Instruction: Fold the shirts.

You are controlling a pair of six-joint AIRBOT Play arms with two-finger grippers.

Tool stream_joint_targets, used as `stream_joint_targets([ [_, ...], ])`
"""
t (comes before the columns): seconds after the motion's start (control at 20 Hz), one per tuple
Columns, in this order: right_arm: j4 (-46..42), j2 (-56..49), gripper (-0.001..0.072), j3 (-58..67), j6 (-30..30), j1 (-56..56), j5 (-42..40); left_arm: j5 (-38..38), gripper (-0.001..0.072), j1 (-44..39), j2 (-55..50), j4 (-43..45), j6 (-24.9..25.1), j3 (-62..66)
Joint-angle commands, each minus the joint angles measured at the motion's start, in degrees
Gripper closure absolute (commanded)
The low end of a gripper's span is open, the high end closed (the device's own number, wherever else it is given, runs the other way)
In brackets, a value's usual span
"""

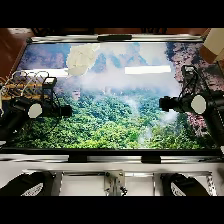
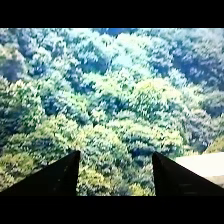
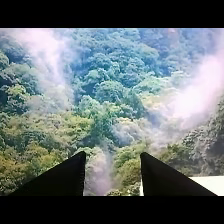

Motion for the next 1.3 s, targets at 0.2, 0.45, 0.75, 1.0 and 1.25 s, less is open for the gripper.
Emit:
stream_joint_targets([
  [0.2,2.3,0.0,0.0252,0.0,0.0,0.0,-1.4,15.4,0.0089,5.2,-7.7,-4.3,-5.8,1.5],
  [0.45,5.4,-0.1,0.0253,0.0,0.1,0.0,-1.4,16.1,0.0034,6.4,-15.2,-5.0,-4.3,8.9],
  [0.75,8.4,-0.1,0.0253,0.0,0.0,0.0,-1.4,16.1,0.0031,11.4,-32.1,-19.3,-3.4,28.3],
  [1.0,8.3,-0.1,0.0285,0.0,0.0,0.0,-1.5,17.3,0.003,15.6,-45.5,-32.4,-3.4,41.1],
  [1.25,8.2,-0.1,0.0285,0.0,0.0,0.0,-1.7,30.5,0.0029,16.1,-52.9,-38.5,-3.4,45.2],
])
